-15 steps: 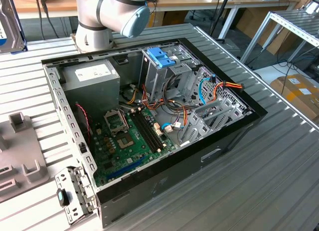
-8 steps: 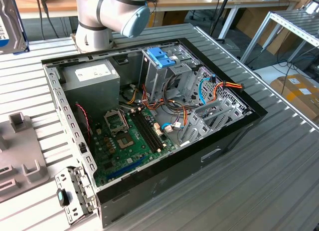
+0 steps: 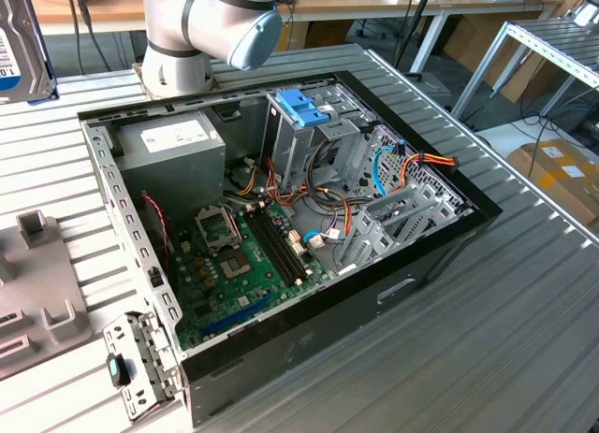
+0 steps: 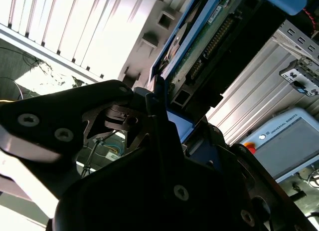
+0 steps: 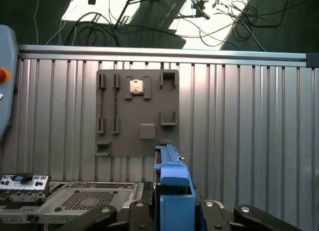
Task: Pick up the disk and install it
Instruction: 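Pick up the disk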
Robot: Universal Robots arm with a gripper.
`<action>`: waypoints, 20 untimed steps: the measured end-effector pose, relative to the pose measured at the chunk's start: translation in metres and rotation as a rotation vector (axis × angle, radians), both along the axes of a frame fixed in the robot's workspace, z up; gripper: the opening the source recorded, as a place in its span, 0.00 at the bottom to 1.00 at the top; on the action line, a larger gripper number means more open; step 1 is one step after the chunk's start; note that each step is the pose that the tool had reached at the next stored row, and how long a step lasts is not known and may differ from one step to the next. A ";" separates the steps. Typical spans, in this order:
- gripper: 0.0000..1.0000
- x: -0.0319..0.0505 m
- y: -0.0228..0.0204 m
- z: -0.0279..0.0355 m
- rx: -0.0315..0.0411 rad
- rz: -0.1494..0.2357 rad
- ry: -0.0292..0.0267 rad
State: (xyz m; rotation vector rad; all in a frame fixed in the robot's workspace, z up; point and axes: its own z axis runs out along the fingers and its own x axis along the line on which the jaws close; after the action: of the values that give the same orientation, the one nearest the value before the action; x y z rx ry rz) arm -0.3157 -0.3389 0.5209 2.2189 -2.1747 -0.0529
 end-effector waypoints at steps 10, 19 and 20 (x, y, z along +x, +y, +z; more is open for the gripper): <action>0.37 0.0018 -0.0040 -0.0004 0.0000 0.000 0.0000; 0.37 0.0023 -0.0091 -0.0004 0.0000 0.000 0.0000; 0.37 0.0023 -0.0095 -0.0004 0.0000 0.000 -0.0001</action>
State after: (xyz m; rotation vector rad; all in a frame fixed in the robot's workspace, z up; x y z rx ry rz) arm -0.3133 -0.3483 0.5204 2.2189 -2.1747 -0.0528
